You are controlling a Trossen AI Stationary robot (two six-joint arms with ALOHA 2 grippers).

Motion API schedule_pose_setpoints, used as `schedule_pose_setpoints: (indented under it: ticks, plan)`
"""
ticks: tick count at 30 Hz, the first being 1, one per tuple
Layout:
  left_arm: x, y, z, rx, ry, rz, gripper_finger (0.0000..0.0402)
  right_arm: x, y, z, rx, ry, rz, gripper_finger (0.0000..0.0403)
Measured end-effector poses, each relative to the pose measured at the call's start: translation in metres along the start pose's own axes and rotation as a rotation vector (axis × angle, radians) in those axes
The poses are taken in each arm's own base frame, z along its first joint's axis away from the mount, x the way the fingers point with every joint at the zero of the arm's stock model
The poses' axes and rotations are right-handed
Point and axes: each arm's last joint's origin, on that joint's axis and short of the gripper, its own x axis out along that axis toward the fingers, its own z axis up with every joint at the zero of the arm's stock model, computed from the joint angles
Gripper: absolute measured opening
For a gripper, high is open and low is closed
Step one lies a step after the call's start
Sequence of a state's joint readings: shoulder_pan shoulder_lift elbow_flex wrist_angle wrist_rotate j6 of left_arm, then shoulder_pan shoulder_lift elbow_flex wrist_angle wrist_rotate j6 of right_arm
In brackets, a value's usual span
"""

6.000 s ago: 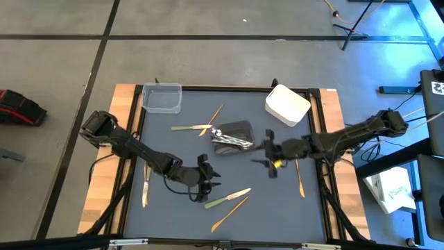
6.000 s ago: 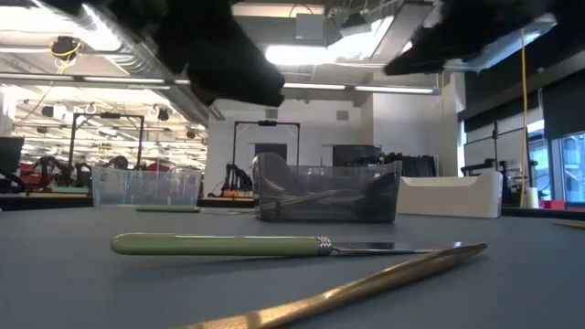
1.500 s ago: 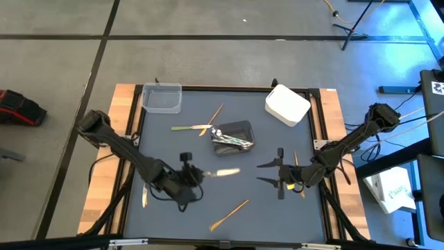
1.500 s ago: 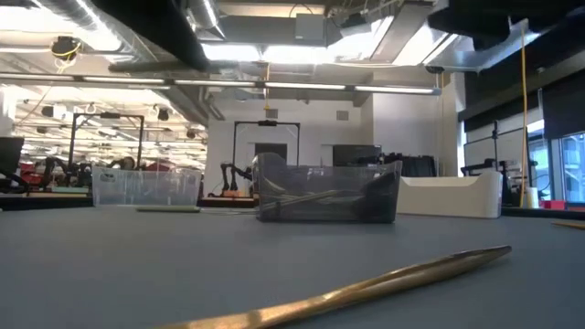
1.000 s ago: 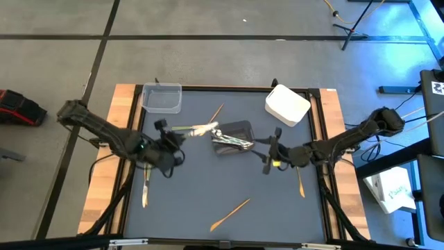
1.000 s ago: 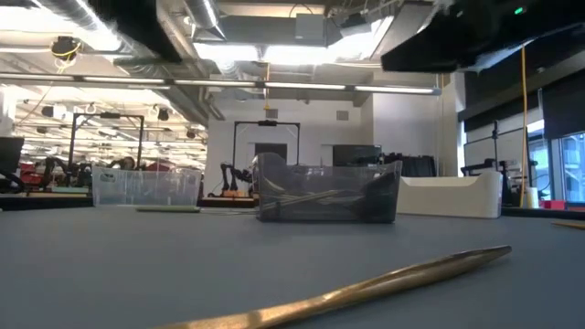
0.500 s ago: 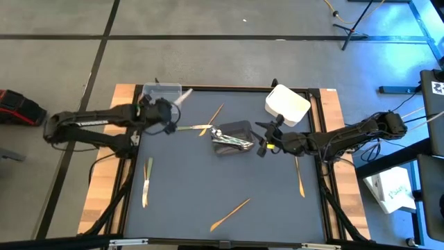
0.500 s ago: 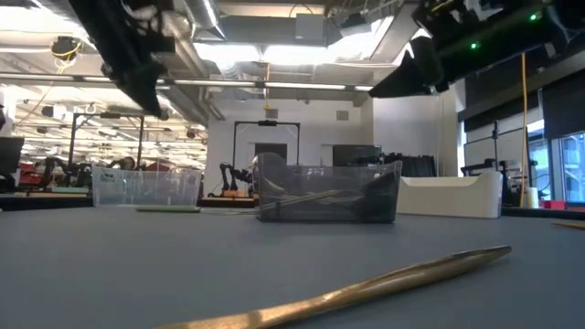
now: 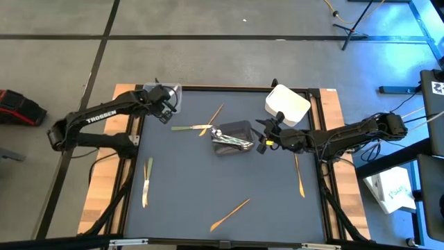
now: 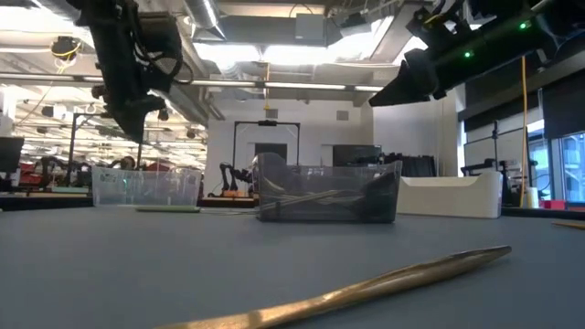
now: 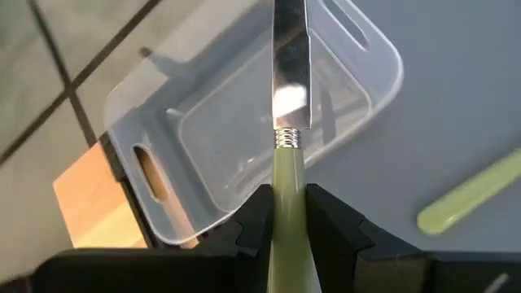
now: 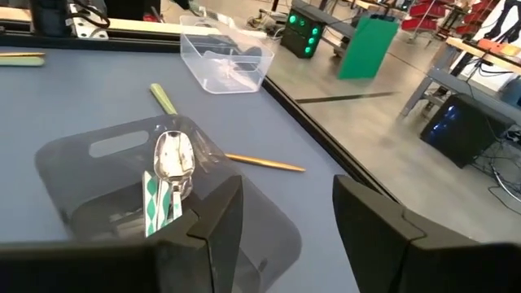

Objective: Sort silverware by color (type)
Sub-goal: Put the bottom green table knife into the transparent bin

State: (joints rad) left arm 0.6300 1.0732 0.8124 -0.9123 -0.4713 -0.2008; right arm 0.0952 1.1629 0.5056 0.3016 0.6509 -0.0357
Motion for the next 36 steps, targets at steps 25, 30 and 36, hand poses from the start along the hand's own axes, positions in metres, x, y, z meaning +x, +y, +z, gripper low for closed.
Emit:
schedule_pose_setpoints:
  ticks: [25,30,36]
  plan:
    - [0.038,0.016,0.034,0.315,-0.087,0.05,0.006,0.0,0.001,-0.001,-0.01,0.011,0.017,0.0179]
    - [0.054,0.025,0.036,0.321,-0.05,0.04,0.006,0.0,0.001,-0.001,-0.01,0.011,0.018,0.0179]
    - [0.07,0.036,0.025,0.288,0.024,0.045,0.006,0.0,0.001,-0.001,-0.01,0.011,0.018,0.0179]
